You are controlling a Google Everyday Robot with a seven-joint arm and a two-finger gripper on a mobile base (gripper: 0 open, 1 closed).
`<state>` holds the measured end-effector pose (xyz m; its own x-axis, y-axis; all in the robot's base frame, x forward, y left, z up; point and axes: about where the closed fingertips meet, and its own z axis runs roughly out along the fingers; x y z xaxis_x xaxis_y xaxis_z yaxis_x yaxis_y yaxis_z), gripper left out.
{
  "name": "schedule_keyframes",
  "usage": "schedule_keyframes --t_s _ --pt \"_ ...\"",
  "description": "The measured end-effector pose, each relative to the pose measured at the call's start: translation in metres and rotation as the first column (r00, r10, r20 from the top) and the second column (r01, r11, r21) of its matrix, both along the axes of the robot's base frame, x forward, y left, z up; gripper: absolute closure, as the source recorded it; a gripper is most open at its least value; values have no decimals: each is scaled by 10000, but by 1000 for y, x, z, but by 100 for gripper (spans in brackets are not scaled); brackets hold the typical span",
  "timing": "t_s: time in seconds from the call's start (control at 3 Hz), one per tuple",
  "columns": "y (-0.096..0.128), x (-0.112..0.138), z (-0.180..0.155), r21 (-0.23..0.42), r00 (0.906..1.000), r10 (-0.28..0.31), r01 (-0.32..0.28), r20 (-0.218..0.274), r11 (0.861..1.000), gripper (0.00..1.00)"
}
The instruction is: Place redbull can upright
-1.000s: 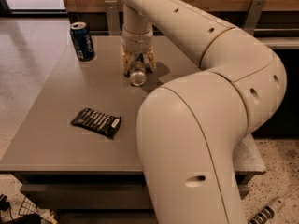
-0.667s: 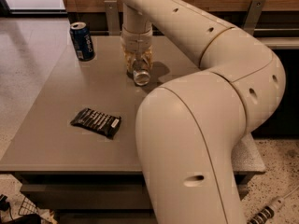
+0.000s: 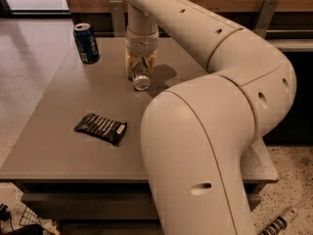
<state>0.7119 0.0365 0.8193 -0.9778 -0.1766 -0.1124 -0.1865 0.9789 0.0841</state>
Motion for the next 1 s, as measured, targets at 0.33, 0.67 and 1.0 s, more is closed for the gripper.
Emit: schedule_keyframes --t_s 0.33,0.67,1.0 --pt "0 0 0 0 10000 0 0 0 10000 100" --pt "0 0 0 0 10000 0 0 2 10000 100" --pt "-14 7 22 -101 9955 -2 12 951 9999 100"
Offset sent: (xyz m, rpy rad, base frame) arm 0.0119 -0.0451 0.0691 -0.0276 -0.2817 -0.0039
